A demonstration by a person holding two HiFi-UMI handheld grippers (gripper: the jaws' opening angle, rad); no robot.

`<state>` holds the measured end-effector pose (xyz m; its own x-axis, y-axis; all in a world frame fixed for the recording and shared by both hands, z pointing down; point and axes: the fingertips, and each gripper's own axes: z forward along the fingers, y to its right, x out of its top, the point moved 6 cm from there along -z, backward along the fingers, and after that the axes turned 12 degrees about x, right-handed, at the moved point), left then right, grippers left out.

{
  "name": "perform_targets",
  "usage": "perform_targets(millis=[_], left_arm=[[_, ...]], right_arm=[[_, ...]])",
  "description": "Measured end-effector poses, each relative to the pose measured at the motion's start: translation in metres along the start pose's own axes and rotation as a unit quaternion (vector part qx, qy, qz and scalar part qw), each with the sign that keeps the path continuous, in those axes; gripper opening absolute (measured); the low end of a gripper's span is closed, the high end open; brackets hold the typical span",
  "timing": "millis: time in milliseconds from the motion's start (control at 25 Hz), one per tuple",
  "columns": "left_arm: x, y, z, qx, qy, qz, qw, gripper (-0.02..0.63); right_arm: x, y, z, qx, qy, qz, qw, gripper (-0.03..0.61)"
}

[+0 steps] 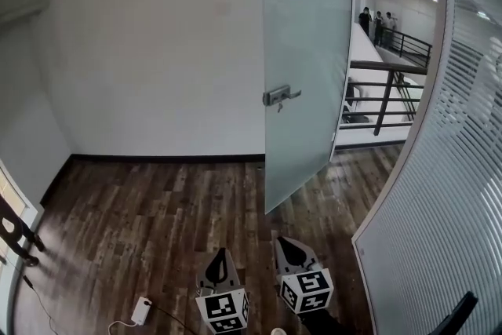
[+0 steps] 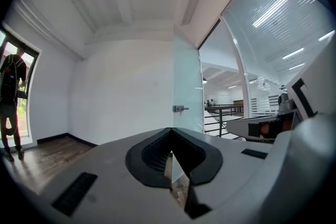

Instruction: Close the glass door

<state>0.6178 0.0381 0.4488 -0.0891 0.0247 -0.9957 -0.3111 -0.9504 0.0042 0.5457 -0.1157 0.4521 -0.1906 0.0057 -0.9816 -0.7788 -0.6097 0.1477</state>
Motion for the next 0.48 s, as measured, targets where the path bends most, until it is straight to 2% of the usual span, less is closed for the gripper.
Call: perform_targets(millis=[240, 480], left_arm=[[0.014, 0.002, 0.057, 0.013, 0.023, -0.009, 0.9996, 0.0], [0.012, -0.033, 0.109, 0.046, -0.005, -0.018, 0.9988, 0.0]], right_arm=[[0.017, 0.035, 0.054, 0.017, 0.007, -0.002, 1.0, -0.002], [0.02, 0.046, 0.115, 0.032, 0.002, 0.006, 0.999, -0.002]])
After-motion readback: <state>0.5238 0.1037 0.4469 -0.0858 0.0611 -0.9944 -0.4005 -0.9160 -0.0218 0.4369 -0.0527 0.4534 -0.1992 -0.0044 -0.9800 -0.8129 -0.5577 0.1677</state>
